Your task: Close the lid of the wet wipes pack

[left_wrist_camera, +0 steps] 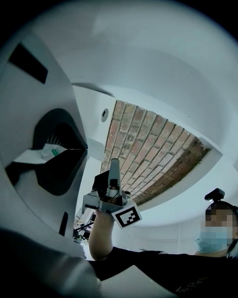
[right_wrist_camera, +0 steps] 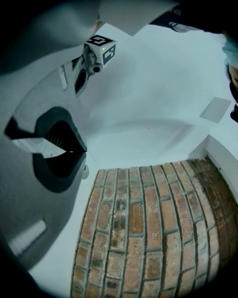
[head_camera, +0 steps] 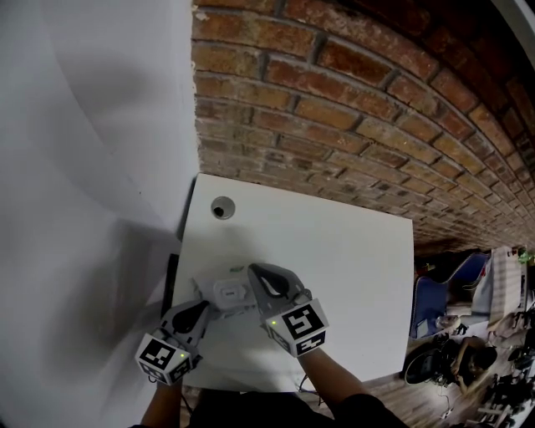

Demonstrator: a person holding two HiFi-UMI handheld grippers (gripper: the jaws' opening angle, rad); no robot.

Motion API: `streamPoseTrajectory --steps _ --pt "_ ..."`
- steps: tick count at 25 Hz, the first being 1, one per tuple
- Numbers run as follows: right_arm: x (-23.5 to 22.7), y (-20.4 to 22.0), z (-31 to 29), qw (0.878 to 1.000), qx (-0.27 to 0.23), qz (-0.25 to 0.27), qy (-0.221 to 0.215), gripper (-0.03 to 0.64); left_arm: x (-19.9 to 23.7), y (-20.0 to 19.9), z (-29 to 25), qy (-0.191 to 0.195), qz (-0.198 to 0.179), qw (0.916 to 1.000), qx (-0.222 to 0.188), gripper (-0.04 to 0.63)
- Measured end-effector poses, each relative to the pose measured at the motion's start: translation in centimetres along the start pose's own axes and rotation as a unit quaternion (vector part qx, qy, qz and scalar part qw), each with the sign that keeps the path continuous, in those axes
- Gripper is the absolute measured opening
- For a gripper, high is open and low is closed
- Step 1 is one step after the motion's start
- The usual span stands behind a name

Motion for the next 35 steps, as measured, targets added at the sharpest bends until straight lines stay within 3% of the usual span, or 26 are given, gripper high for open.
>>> streamPoseTrajectory --steps 16,35 --pt "0.6 2.0 -1.3 0.999 0.036 -0.002 -0.015 -0.002 1.3 2.0 -0.3 -0.011 0.023 0.9991 0.033 -0.002" --pt "2.7 3.3 0.3 0.999 0.046 -0.012 -0.021 -0.002 1.3 3.5 -0.8 -0.011 0.039 0.9976 0.056 0.0"
Point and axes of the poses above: the fingertips, and each gripper's own axes: z backward along the fingers, x to its left, y out of its underside, the point moved 2 cm from there along z, backward along the fingers, and after that the axes turned 12 degrees about z, right-handed, at the moved point
